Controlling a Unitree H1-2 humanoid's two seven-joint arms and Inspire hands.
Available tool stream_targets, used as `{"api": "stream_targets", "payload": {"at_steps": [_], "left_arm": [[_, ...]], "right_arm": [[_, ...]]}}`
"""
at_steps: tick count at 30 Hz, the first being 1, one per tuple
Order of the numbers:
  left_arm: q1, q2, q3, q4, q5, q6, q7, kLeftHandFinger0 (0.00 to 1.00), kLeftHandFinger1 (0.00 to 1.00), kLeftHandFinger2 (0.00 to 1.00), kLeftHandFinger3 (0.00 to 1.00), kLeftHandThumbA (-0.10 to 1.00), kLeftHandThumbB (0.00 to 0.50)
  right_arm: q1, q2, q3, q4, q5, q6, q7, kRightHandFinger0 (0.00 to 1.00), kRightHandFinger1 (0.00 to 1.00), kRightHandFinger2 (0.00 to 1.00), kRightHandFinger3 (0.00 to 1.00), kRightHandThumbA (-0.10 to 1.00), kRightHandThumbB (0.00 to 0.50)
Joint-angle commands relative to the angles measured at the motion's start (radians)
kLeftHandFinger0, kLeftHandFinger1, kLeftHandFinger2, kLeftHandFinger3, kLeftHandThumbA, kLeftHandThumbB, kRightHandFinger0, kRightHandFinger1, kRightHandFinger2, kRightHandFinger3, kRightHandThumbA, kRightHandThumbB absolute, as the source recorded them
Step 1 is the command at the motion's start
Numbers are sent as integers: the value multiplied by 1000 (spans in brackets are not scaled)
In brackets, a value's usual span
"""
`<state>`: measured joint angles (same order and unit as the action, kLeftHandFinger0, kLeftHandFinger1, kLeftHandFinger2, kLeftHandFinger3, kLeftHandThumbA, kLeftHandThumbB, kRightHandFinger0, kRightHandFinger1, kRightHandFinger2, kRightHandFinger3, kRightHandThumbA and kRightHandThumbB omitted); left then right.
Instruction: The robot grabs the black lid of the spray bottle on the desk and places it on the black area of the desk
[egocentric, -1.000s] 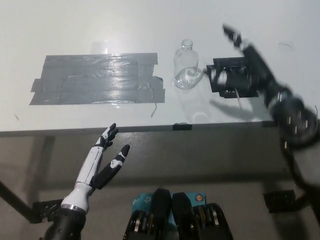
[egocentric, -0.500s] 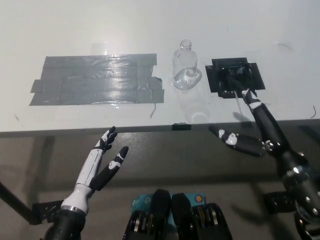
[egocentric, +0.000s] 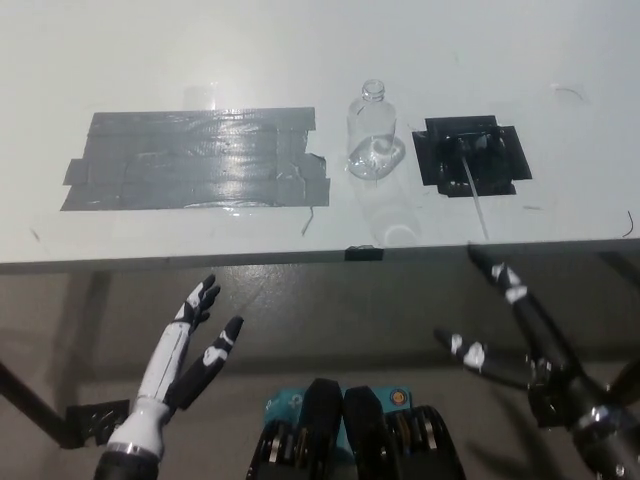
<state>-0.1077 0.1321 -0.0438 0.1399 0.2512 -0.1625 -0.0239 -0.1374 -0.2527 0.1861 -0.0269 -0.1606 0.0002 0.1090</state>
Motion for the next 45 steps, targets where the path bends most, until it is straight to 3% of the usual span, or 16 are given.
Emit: {"api": "stream_targets", "payload": {"at_steps": [1,45], "left_arm": [[9,7,2,-49,0,-32,18,1000,1000,1000,1000,767,144],[45,26,10,-59,19,-50,25,989,1000,1000,1000,615,83]], "right_arm": [[2,-12,11,-9,-29,-55,17,1000,1000,1000,1000,739,405],[-13,-9,61,13,-111,-55,62,1000,1000,1000,1000,713,383]]}}
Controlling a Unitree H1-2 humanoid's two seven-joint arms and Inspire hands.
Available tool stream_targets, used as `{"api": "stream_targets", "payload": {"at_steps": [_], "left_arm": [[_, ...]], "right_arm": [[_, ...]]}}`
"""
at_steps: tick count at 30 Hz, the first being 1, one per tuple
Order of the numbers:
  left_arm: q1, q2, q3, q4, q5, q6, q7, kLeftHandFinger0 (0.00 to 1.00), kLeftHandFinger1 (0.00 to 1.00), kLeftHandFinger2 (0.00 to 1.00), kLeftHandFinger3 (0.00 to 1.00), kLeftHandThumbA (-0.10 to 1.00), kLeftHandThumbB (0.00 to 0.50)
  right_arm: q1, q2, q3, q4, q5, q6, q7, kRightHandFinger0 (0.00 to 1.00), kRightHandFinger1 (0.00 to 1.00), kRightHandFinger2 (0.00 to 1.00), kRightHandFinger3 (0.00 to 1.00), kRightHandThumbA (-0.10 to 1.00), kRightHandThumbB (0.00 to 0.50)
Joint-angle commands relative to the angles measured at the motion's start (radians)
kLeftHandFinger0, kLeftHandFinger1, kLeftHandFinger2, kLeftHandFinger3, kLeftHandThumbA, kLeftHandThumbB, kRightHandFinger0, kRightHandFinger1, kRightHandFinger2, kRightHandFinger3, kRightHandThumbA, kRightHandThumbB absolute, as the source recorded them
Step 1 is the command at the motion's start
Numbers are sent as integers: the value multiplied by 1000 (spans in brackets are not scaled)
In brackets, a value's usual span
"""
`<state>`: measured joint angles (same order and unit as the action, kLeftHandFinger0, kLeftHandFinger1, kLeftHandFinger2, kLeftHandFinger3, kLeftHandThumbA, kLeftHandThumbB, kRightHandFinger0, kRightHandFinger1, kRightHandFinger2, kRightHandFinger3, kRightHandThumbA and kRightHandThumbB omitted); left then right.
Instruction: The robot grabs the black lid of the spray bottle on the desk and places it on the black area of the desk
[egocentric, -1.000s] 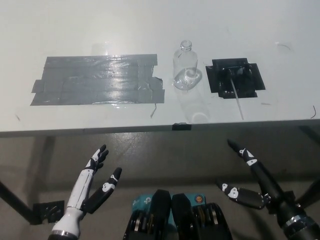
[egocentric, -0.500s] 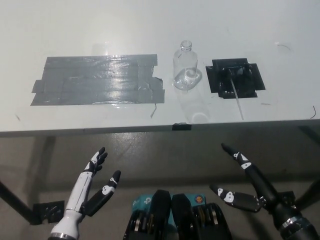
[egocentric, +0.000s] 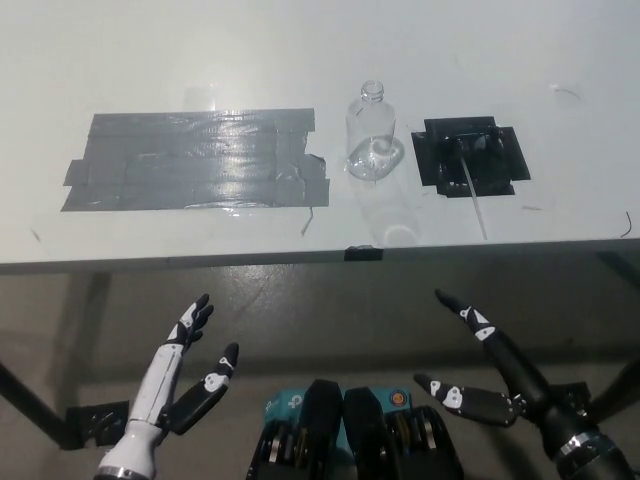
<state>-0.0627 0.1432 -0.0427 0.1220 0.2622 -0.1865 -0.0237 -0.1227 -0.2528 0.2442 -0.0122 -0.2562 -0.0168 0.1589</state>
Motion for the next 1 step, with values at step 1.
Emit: {"api": "stream_targets", "payload": {"at_steps": [1], "left_arm": [[0,15,9,-42,9,-25,26,989,1000,1000,1000,615,85]], "right_arm": [[-28,-8,3,-1,-15,-39,12,1000,1000,1000,1000,712,383]]}}
